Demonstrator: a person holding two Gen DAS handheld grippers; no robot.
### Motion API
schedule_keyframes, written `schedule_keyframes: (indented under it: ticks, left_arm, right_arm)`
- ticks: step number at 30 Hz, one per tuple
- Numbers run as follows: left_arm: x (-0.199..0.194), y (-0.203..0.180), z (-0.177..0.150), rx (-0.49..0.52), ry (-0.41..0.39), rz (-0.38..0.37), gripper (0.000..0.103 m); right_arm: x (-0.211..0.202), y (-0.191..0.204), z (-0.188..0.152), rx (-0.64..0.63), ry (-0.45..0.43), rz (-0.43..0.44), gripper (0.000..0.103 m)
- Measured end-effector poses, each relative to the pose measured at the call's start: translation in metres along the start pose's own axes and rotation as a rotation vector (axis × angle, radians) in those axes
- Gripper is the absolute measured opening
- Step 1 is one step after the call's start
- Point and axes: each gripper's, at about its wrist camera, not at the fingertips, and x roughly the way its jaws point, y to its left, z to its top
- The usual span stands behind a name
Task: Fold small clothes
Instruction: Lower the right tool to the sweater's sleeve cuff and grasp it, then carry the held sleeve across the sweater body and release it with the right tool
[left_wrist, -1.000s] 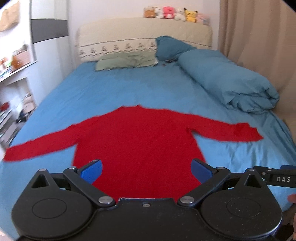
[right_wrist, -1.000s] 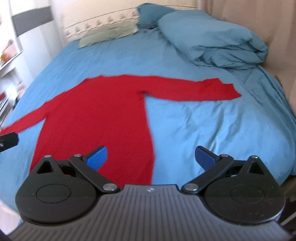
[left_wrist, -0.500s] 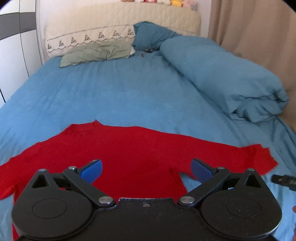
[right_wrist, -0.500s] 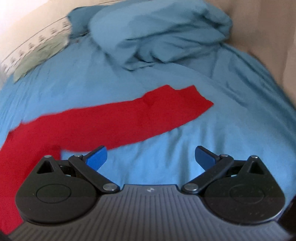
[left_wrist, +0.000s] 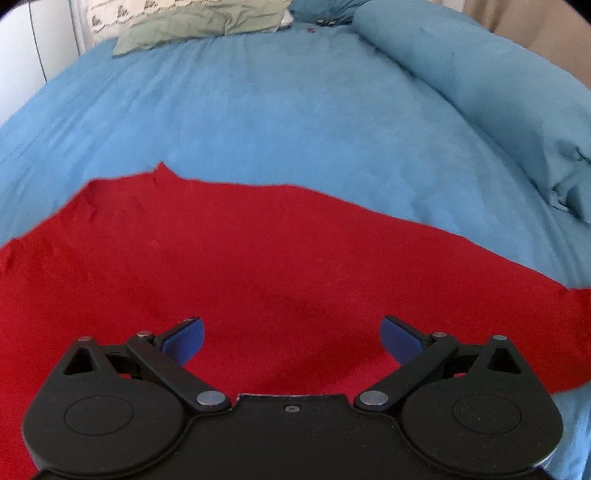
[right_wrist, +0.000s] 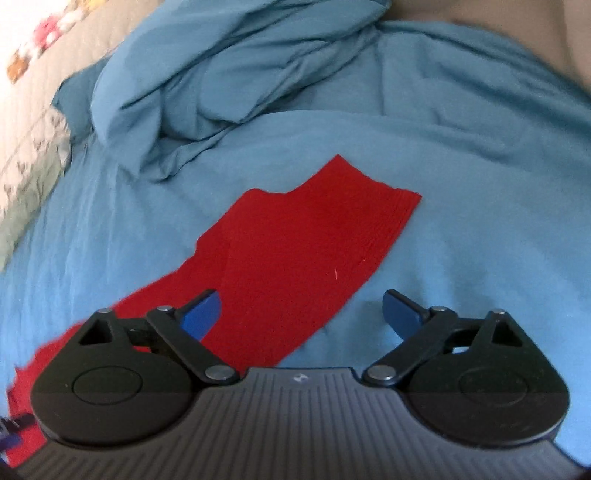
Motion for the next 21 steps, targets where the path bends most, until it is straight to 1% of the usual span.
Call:
schedule_keyframes:
  ticks: [2,4,5,7,8,9,10,11,12,14,16,18,21]
  left_arm:
    - [0.012,0.002,-0.001,-0.018,0.024,0.009,0.103]
    - [0.022,0.007,-0.002,-0.048,0.044,0.003,0.103]
    - [0.026,0.008,0.000,-0.060,0.041,0.003,0.103]
    - [0.026,0.010,0.000,-0.069,0.036,0.003,0.103]
    - [0.027,0.011,0.000,-0.068,0.043,0.005,0.103]
    - [0.028,0.009,0.001,-0.065,0.051,0.006,0.103]
    - [0.029,0.009,0.001,-0.058,0.062,0.007,0.103]
    - [0.033,0.008,0.003,-0.050,0.070,0.010,0.103]
    - [0.033,0.006,0.005,-0.043,0.074,0.012,0.103]
    - [0.032,0.007,0.010,-0.030,0.091,0.008,0.103]
    - [0.030,0.009,0.016,-0.031,0.096,-0.007,0.103]
    - [0.021,0.017,0.020,-0.040,0.086,-0.010,0.103]
    - [0.001,0.038,0.027,-0.061,0.045,-0.006,0.103]
  right_arm:
    - [0.009,-0.006,0.000,0.049,-0.011,0.026,0.098]
    - [0.015,-0.008,-0.002,0.071,-0.042,0.018,0.098]
    - [0.017,-0.009,-0.003,0.079,-0.064,0.018,0.097]
    - [0.020,-0.008,-0.007,0.080,-0.102,0.011,0.093]
    - [0.021,-0.007,-0.007,0.076,-0.113,0.005,0.087]
    - [0.021,-0.006,-0.007,0.071,-0.123,0.003,0.079]
    - [0.021,-0.005,-0.007,0.065,-0.131,0.002,0.074]
    - [0.021,-0.005,-0.006,0.061,-0.138,0.002,0.065]
    - [0.020,-0.004,-0.005,0.058,-0.144,0.003,0.051]
    - [0.018,-0.001,-0.003,0.053,-0.144,0.016,0.031]
    - [0.012,0.006,-0.001,0.040,-0.151,0.034,0.026]
    - [0.002,0.020,0.001,0.001,-0.163,0.060,0.025]
    - [-0.020,0.059,0.006,-0.071,-0.191,0.142,0.024]
